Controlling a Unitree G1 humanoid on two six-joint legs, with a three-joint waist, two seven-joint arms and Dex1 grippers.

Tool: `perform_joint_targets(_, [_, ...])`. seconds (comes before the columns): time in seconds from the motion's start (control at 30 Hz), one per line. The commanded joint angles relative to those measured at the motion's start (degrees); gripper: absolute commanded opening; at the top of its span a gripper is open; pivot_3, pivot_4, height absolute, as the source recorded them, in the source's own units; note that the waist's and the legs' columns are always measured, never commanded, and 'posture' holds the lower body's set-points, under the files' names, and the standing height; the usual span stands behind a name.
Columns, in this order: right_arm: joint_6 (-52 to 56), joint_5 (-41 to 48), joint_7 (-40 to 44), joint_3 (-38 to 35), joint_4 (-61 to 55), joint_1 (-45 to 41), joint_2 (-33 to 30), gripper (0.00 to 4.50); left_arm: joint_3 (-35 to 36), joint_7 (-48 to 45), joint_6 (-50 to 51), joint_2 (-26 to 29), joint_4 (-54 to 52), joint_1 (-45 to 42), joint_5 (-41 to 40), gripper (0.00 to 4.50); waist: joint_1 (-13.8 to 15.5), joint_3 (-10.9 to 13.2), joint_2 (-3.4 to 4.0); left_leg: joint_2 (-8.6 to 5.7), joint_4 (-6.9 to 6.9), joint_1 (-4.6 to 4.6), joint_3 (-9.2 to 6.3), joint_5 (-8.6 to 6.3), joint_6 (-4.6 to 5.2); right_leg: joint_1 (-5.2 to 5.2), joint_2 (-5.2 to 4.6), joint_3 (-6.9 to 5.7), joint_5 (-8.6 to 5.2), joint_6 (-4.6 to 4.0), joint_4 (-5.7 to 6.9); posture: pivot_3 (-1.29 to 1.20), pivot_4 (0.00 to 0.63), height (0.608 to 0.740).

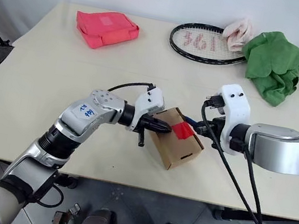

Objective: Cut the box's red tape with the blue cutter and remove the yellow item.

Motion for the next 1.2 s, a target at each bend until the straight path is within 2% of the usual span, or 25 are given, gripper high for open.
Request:
perform_joint_targets(0.03, [1.0,2.2,-0.1,-0.6,-1.5,1.6,-2.8,0.08,-0.9,0.1,0.9,0.1,-0.5,0.0,0.4,0.02,0.0,0.0,0.00,0.00,0.00,0.00,0.00,0.00,0.00,0.00,0.00,0.00,0.00,0.00,0.00,0.00,0.150,0.740])
perform_joint_targets(0.37, [-0.5,-0.4,2.7,-3.6,-1.5,4.0,-3.7,0.08,-1.0,-0.1,0.8,-0.1,-0.7,0.2,0.3,0.02,0.1,0.0,0.00,0.00,0.02,0.00,0.00,0.00,0.00,0.02,0.00,0.00,0.00,0.00,0.00,0.00,0.150,0.740])
perform_joint_targets(0.53, [-0.1,-1.1,6.5,-5.2,-0.5,2.5,-3.9,0.08,-1.0,-0.2,0.5,-0.2,-0.4,0.0,0.4,0.02,0.1,0.0,0.00,0.00,0.02,0.00,0.00,0.00,0.00,0.01,0.00,0.00,0.00,0.00,0.00,0.00,0.150,0.740])
perform_joint_targets(0.83, [-0.3,-3.3,7.6,-4.5,1.8,-1.4,-1.1,0.08,-1.1,-0.2,0.4,-0.3,-0.5,0.0,0.3,0.02,0.0,0.0,0.00,0.00,0.02,0.00,0.00,0.00,0.00,0.01,0.00,0.00,0.00,0.00,0.00,0.00,0.150,0.740])
perform_joint_targets(1.2, [2.1,-6.8,6.7,-3.0,0.9,-1.3,2.7,0.08,-1.1,-0.2,1.0,0.0,-0.9,0.0,0.3,0.02,0.0,0.0,0.00,0.00,0.03,0.00,0.00,0.00,0.00,0.01,0.00,0.00,0.00,0.00,0.02,0.00,0.150,0.740])
